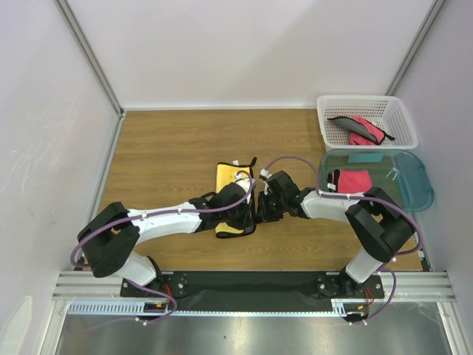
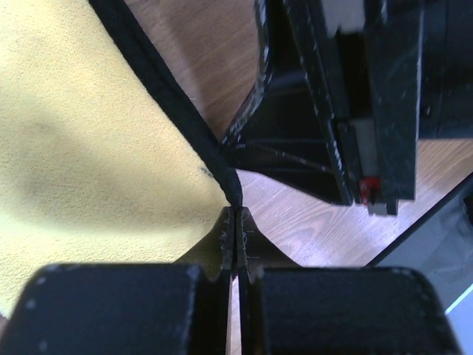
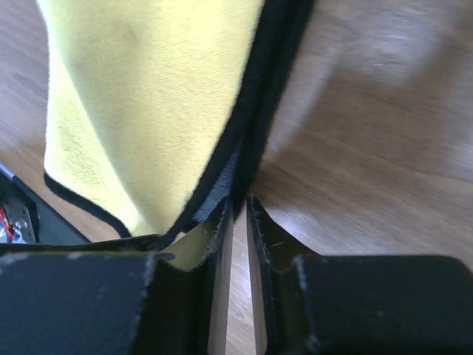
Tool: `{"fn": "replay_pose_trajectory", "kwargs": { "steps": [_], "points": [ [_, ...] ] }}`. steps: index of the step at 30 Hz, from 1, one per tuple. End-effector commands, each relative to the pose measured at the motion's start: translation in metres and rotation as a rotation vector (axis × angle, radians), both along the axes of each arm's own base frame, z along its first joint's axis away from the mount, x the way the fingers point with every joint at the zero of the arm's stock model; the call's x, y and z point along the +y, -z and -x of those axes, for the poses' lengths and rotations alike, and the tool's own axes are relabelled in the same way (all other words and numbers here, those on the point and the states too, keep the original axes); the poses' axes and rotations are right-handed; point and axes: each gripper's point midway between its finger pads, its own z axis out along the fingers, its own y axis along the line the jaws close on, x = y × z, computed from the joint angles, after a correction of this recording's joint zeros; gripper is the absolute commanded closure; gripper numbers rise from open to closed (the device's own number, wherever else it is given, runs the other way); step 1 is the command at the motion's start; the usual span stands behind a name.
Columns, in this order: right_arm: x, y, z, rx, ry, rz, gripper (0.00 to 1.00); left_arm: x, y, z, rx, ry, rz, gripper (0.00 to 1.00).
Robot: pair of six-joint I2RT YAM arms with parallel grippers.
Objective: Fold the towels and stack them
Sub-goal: Fold the towel
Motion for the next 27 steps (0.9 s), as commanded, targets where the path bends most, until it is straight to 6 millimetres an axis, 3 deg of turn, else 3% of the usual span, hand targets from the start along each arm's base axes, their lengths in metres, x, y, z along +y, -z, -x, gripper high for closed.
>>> {"fn": "replay_pose_trajectory", "kwargs": {
  "steps": [1,11,16,27],
  "points": [
    [0.01,0.002,0.007,0.019,-0.033,-0.033,0.83,-0.015,-0.023,-0.007,-0.032,0.0,0.065,1.0],
    [0.015,0.006,0.017,0.038,-0.036,-0.037,0.86,-0.019,-0.032,-0.005,-0.049,-0.004,0.078,1.0],
    [0.01,0.006,0.017,0.032,-0.021,-0.025,0.87,-0.014,-0.012,-0.001,-0.013,-0.014,0.038,1.0],
    [-0.005,-0.007,0.008,0.012,0.023,-0.012,0.85,-0.003,0.009,0.0,-0.008,-0.026,-0.048,0.99]
  ]
}}
